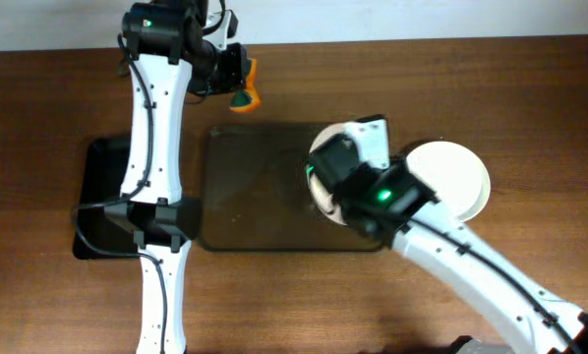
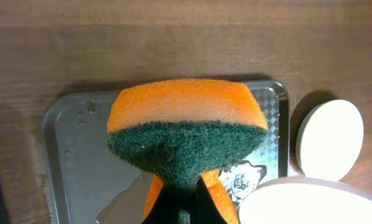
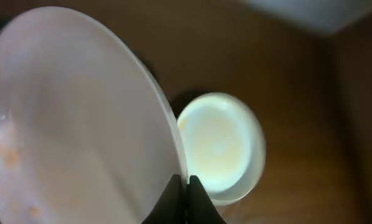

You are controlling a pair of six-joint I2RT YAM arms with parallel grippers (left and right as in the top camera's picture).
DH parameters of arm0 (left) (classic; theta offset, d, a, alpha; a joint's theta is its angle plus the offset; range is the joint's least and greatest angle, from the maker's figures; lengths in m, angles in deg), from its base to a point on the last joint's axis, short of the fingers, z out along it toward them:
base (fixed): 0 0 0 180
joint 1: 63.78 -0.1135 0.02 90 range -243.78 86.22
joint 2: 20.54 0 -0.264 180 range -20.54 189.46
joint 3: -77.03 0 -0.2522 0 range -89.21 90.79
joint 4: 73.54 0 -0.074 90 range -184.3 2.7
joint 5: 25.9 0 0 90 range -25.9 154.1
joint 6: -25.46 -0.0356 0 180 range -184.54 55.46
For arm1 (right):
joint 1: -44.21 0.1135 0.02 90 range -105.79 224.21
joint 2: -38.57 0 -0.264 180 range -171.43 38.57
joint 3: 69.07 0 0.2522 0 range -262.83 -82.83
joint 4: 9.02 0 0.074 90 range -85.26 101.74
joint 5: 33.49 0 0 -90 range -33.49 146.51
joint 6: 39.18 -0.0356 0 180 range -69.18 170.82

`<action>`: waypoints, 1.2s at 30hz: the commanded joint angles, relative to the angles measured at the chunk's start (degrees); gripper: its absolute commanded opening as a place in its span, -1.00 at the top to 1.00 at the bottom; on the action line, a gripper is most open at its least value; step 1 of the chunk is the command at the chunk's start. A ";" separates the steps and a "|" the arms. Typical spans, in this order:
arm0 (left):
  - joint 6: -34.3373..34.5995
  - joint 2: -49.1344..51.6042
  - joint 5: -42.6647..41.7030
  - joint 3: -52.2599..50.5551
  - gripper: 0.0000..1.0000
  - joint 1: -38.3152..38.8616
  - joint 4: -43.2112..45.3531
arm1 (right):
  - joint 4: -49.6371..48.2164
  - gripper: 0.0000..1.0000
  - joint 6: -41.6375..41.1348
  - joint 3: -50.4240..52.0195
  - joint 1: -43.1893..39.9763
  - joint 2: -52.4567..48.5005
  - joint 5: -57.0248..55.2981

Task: Clean dirty plates on tray and stack at the side
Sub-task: 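Lift the last plate with the right gripper and stack it on the side pile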

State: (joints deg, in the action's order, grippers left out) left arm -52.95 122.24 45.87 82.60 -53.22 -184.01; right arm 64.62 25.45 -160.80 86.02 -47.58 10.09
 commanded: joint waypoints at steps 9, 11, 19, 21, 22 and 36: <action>-0.94 -0.04 2.49 -5.07 1.00 1.16 -0.02 | 0.76 0.92 -13.18 -0.35 5.70 -2.67 3.30; -0.94 -0.04 5.22 -5.07 1.00 2.05 -0.02 | 0.90 0.92 -13.00 -0.35 -0.76 -1.81 15.56; -0.94 -0.04 9.09 -5.07 1.00 4.09 -0.02 | 0.02 0.92 -1.75 5.35 -51.49 2.10 43.23; -0.94 -0.04 9.09 -5.07 1.00 4.09 0.00 | -3.78 0.92 0.11 11.13 -57.79 2.10 43.19; -0.94 -0.04 9.09 -5.07 1.00 4.09 -0.02 | -6.56 0.92 0.09 14.36 -60.17 2.10 43.21; 11.52 -28.30 30.47 -48.24 1.00 -9.62 2.27 | -13.70 -0.35 13.16 16.24 -51.10 0.55 60.74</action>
State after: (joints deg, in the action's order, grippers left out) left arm -46.74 95.99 68.42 47.41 -58.00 -183.48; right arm 51.33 37.69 -143.54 33.60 -46.95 70.18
